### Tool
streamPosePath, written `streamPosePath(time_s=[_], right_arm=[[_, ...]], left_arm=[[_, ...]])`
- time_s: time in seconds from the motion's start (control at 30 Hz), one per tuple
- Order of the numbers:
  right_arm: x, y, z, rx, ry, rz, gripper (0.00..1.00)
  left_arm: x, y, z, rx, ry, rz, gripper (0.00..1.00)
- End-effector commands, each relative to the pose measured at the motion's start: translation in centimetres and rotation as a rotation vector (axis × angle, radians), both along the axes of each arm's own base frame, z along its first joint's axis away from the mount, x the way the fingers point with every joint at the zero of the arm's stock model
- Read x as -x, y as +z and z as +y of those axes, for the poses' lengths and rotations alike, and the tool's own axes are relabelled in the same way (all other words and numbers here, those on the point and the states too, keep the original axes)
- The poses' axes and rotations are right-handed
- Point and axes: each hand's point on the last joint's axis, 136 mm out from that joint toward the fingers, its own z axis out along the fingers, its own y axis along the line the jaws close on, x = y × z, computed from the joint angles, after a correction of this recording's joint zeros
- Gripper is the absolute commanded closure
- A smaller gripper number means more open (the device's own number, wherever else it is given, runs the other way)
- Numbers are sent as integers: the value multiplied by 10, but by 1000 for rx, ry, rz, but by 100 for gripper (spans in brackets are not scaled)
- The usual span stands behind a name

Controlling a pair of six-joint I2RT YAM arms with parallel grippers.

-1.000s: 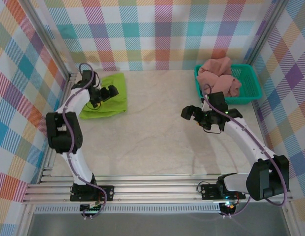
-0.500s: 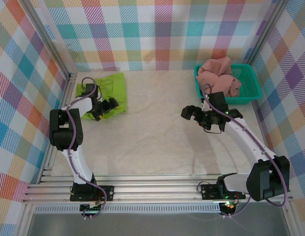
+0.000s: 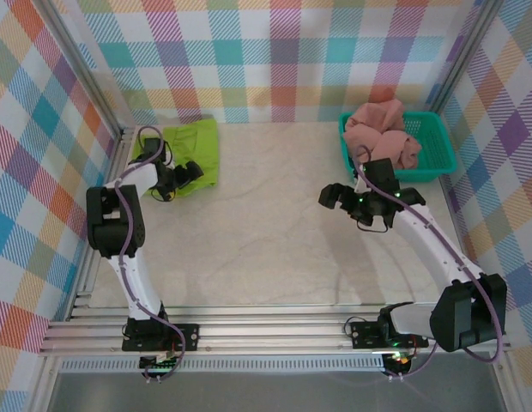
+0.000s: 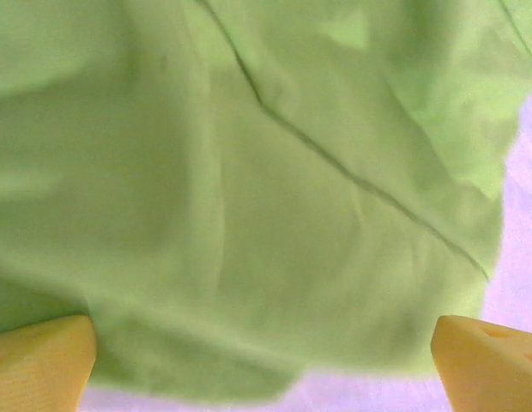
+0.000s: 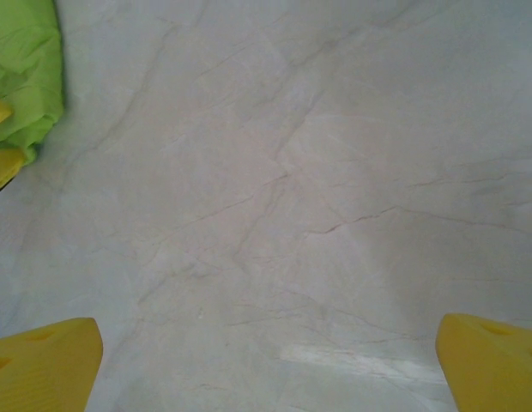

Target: Fold and stack the shorts

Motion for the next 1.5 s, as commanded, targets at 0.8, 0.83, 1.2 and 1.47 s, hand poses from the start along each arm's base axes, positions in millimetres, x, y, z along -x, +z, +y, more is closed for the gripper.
streamPosePath(time_s=[0.8, 0.83, 1.2, 1.47], right_arm=[[-208, -26, -193, 670, -498, 15, 21], [-211, -31, -190, 654, -492, 17, 28], [-198, 69, -126, 326, -483, -318, 97], [-151, 236, -54, 94, -378, -751, 100]], left_arm=[[139, 162, -82, 50, -163, -366, 0], [140, 162, -82, 49, -165, -366, 0], [144, 166, -81, 45, -153, -396, 0], [142, 166, -84, 54, -135, -414, 0]])
